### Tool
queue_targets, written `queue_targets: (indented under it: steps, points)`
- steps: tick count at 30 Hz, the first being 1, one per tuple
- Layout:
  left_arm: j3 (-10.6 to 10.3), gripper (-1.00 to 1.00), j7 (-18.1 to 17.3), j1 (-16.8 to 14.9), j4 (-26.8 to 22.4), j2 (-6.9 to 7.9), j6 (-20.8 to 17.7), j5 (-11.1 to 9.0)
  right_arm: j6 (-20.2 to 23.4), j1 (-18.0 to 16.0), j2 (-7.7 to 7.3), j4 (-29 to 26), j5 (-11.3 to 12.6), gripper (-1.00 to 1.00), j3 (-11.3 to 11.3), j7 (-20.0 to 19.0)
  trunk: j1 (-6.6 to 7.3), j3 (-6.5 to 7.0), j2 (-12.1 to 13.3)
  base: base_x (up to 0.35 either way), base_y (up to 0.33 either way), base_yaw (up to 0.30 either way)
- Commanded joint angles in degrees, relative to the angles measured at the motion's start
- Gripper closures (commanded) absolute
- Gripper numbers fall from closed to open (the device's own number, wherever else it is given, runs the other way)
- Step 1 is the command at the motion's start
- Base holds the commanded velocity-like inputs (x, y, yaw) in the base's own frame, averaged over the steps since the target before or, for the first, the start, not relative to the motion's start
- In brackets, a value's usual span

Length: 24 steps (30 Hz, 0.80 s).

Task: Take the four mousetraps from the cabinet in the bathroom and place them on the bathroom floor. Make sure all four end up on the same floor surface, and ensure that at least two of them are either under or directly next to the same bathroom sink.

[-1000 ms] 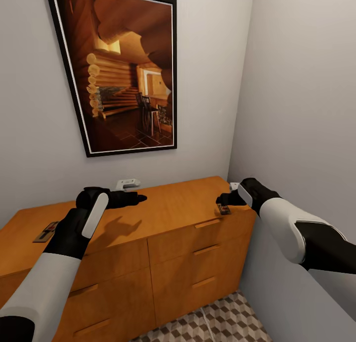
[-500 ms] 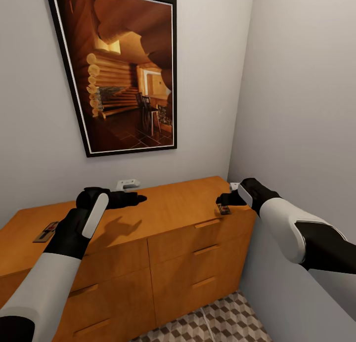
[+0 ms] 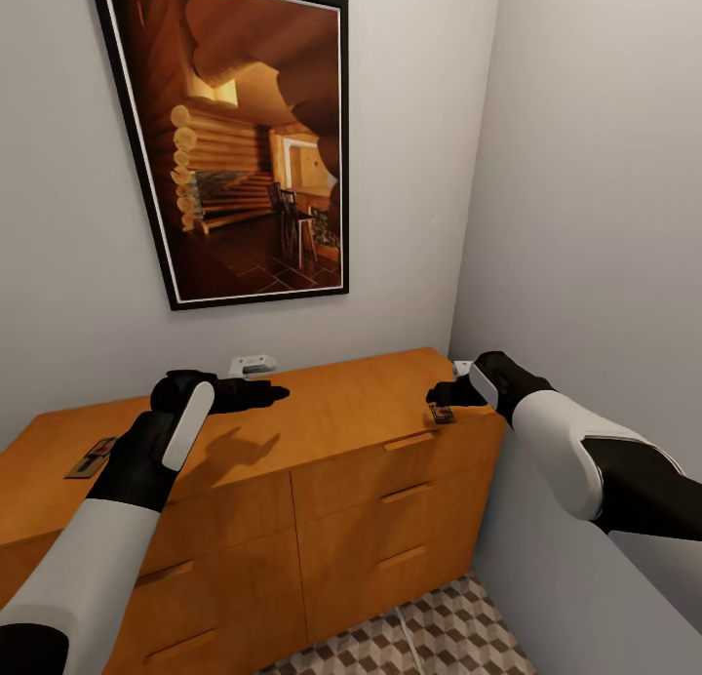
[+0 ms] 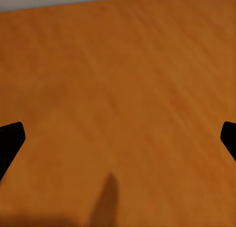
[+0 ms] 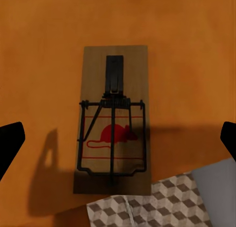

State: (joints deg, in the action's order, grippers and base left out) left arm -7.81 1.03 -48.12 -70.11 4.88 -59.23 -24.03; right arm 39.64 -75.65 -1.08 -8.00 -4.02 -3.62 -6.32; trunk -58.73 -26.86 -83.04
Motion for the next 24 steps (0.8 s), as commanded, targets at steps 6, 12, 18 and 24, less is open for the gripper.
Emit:
queue_targets:
  steps: [6, 12, 18, 24]
  points:
    - [-0.1, -1.0, 0.1, 0.0, 0.0, 0.05, -0.2, -0.1, 0.2, 0.0, 0.04, -0.1, -0.5, -1.0, -0.3, -0.3, 0.0, -0.07, 0.0, 0.0, 0.0, 0.0]
    - [-0.1, -1.0, 0.1, 0.0, 0.0, 0.05, -0.2, -0.1, 0.1, 0.0, 0.0, -0.1, -0.5, -1.0, -0.3, -0.3, 0.0, -0.07, 0.0, 0.0, 0.0, 0.0]
    - [-0.1, -1.0, 0.1, 0.0, 0.0, 0.05, -0.2, -0.1, 0.1, 0.0, -0.1, -0.1, -0.5, -1.0, -0.3, -0.3, 0.0, -0.07, 0.0, 0.0, 0.0, 0.0]
    - [-0.1, -1.0, 0.1, 0.0, 0.1, 0.05, -0.2, -0.1, 0.1, 0.0, -0.08, -0.1, -0.5, -1.0, -0.3, -0.3, 0.0, -0.07, 0.0, 0.0, 0.0, 0.0]
